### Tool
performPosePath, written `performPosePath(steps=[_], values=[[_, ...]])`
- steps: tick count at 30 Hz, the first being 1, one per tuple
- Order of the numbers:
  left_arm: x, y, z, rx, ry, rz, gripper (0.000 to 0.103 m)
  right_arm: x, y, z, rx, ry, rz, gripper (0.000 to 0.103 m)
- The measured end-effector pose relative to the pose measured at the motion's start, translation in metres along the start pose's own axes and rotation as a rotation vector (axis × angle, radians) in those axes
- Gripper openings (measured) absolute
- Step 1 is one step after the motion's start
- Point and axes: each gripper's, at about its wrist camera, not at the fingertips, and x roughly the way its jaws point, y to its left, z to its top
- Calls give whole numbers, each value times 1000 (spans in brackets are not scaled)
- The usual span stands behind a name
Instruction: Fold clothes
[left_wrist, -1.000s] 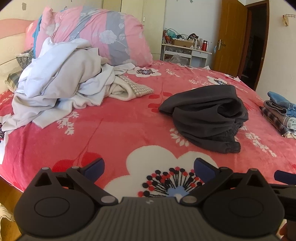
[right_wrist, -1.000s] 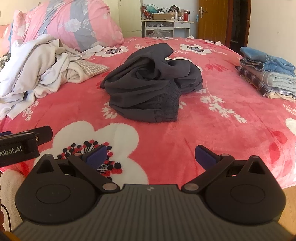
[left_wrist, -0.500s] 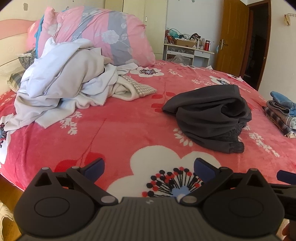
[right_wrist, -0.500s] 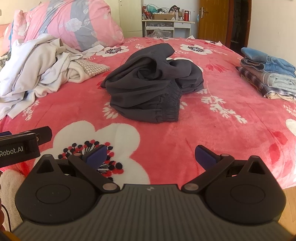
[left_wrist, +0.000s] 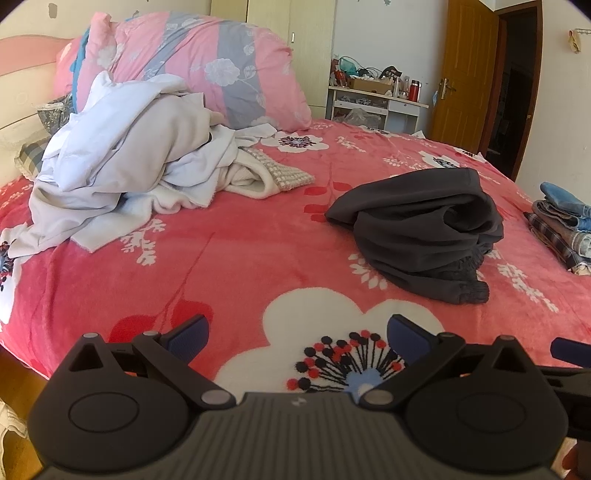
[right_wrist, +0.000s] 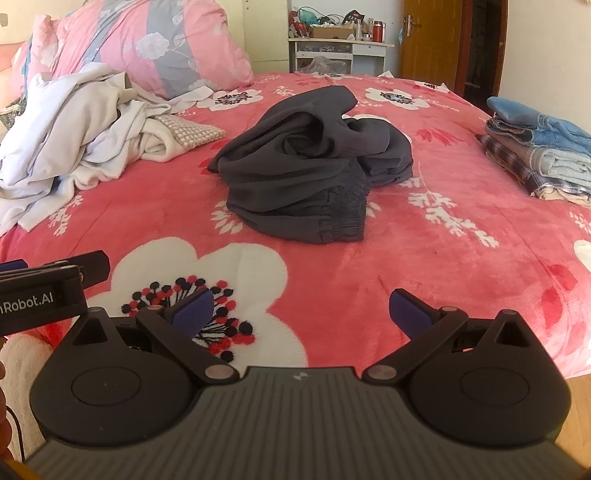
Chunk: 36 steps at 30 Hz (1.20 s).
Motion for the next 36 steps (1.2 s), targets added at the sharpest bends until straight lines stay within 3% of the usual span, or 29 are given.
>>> performPosePath(steps=[13, 18, 22, 26, 34, 36], values=[[5, 4, -1, -4, -5, -24, 103, 5, -3, -2, 21, -2, 7, 102], [11, -1, -3, 35, -41, -82, 103, 12, -20, -8, 55, -26, 20, 102], [23, -22, -1, 111, -50, -129, 103, 14, -47, -16, 84, -101, 23, 102], [40, -52, 1, 206, -65, -195, 103, 16, -79, -25, 78, -203, -44, 102], [84, -146, -2, 475, -47, -361, 102, 28, -145, -28, 140, -299, -84, 102], [94, -171, -6, 551, -56, -374, 95, 34, -156, -27, 169, -305, -71, 102]])
